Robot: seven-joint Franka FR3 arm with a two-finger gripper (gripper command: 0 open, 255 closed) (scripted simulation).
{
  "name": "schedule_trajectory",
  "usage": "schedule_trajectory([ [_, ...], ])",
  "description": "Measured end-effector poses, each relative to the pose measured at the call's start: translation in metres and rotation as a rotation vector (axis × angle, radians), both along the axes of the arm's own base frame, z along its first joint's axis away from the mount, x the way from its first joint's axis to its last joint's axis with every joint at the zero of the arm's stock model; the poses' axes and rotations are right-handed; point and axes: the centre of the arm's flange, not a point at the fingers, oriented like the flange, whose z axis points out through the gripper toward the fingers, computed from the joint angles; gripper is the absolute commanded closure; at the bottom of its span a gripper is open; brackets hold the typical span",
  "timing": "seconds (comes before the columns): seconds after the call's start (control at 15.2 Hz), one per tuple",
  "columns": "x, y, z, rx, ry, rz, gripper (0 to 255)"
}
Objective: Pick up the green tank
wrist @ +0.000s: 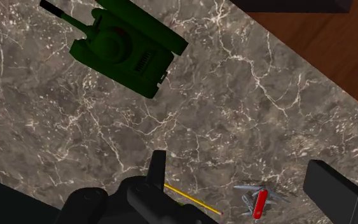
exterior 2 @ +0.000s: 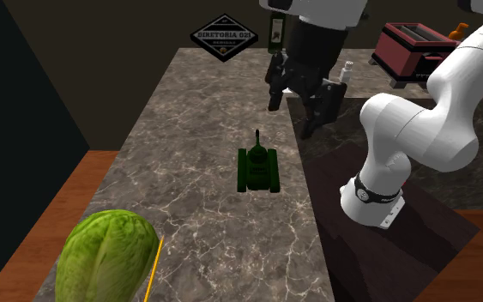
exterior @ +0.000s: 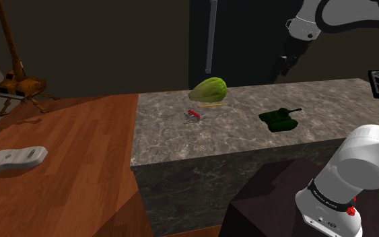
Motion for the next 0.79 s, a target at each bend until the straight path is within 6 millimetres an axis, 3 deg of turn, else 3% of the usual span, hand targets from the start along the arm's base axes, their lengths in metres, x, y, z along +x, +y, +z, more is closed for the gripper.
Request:
schedule_trajectory([
  [0.79,-0.001,-0.103,-0.115,0.003,0.137,0.203,0],
])
